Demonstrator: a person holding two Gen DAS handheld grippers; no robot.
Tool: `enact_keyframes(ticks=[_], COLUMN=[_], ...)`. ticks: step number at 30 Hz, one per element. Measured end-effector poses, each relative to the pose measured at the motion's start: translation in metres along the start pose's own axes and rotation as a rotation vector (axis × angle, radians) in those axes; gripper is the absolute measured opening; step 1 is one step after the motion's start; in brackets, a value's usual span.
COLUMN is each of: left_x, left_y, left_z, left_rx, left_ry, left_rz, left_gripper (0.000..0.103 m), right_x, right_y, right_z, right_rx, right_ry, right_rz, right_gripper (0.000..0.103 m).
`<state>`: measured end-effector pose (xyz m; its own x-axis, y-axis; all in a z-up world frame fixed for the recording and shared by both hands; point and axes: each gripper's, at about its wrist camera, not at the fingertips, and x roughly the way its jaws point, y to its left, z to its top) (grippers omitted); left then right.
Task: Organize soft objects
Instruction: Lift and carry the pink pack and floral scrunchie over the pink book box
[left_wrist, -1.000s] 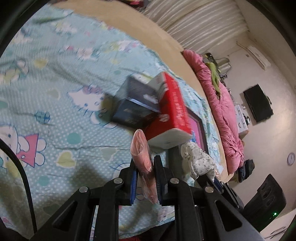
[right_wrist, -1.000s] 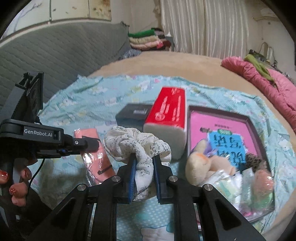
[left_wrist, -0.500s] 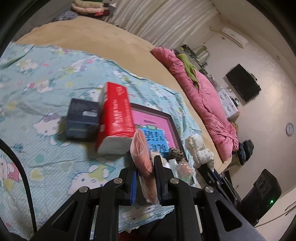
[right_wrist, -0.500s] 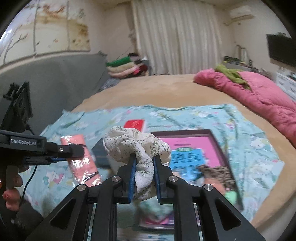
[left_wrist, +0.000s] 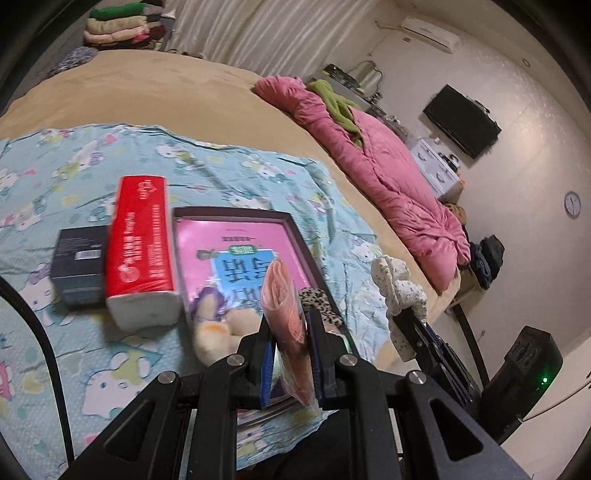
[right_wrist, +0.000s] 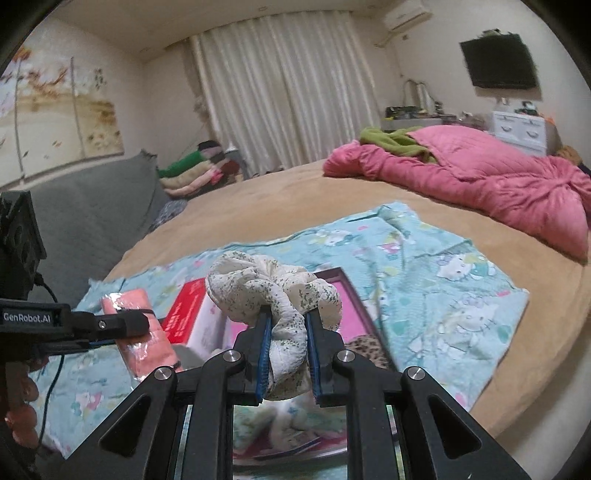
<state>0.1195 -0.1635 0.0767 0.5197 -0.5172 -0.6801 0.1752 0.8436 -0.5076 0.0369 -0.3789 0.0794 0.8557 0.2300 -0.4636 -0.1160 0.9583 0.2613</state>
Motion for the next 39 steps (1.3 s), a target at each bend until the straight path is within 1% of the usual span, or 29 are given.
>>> enact_keyframes(ticks=[5, 10, 17, 21, 28, 39], left_x=[0.023, 0.045, 0.067, 0.076, 0.085, 0.091], left_y=[-0.012, -0.016, -0.021, -0.02, -0.023, -0.014], left_z=[0.002, 0.0, -0.007, -0.01, -0.012, -0.008], left_rx=[0.025, 0.039, 0.07, 0.083, 0.127, 0.113], left_ry=[0.024, 0.074, 0.138, 0.162, 0.17, 0.168], left_rz=[0.013, 0.019, 0.026, 0.045, 0.083, 0.065], left_gripper=[0.017, 0.017, 0.017, 0.017, 0.017, 0.017], right_x=[0.002, 0.009, 0.019, 0.023, 0.029, 0.03], right_y=[-0.017, -0.028, -0.039, -0.043, -0.048, -0.056], right_z=[-0.001, -0.001, -0.004, -0.006, -0.006, 0.005], right_rx=[0.038, 0.061, 0.089, 0.099, 0.108, 0.114], right_ry=[-0.003, 0.004, 0.019, 0.028, 0.036, 0.011], right_rz=[-0.014, -0.015, -0.021, -0.027, -0.037, -0.057], right_gripper=[0.018, 0.018, 0.018, 0.018, 0.018, 0.018])
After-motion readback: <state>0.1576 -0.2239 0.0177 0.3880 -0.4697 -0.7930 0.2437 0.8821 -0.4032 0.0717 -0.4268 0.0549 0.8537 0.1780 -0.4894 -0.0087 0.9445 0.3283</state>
